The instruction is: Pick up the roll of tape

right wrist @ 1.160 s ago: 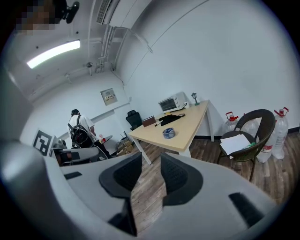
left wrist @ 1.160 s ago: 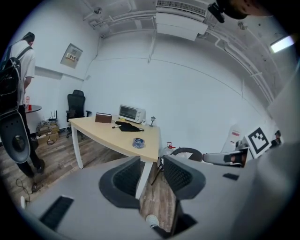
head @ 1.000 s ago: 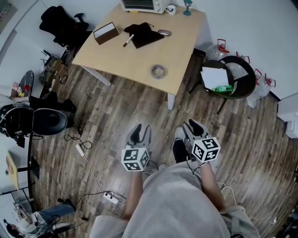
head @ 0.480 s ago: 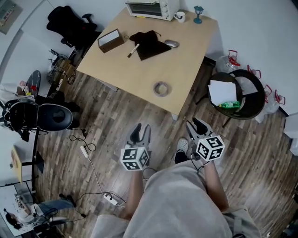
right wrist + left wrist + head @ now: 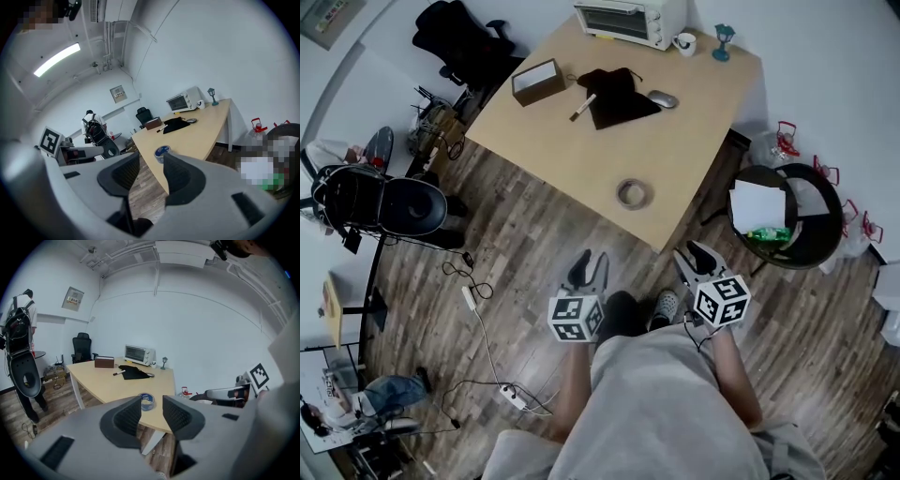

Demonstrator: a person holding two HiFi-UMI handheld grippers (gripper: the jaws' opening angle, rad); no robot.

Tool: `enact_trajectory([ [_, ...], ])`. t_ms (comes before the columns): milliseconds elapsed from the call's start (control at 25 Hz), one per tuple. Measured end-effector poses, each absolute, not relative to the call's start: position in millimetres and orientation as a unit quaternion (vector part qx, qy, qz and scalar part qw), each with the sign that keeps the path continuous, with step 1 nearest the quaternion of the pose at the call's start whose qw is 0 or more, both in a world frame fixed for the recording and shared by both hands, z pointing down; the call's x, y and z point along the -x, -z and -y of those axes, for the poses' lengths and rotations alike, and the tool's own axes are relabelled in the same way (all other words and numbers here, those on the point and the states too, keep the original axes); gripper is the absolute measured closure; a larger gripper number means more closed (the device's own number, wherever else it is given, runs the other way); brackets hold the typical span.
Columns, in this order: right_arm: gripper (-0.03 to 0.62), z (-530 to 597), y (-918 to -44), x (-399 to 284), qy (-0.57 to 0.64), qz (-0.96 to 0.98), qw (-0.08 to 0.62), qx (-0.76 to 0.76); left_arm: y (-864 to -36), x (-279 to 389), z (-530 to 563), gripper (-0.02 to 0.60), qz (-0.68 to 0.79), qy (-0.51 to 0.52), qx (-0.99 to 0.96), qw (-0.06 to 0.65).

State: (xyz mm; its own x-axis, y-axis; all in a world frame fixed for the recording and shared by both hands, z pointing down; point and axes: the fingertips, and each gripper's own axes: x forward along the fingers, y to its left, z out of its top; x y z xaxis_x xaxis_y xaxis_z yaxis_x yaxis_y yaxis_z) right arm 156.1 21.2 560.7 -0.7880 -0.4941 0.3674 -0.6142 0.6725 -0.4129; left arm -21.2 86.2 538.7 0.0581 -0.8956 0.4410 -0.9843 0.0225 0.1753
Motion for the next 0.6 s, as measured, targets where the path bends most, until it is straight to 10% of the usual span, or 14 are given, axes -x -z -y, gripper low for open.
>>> enact_trajectory([
  [600, 0.431, 45.0, -560.5, -143.8, -0.257, 0.890, 0.118, -0.358, -556.2, 58.7, 6.7, 0.445, 0.643, -0.112, -0.721, 0.234],
])
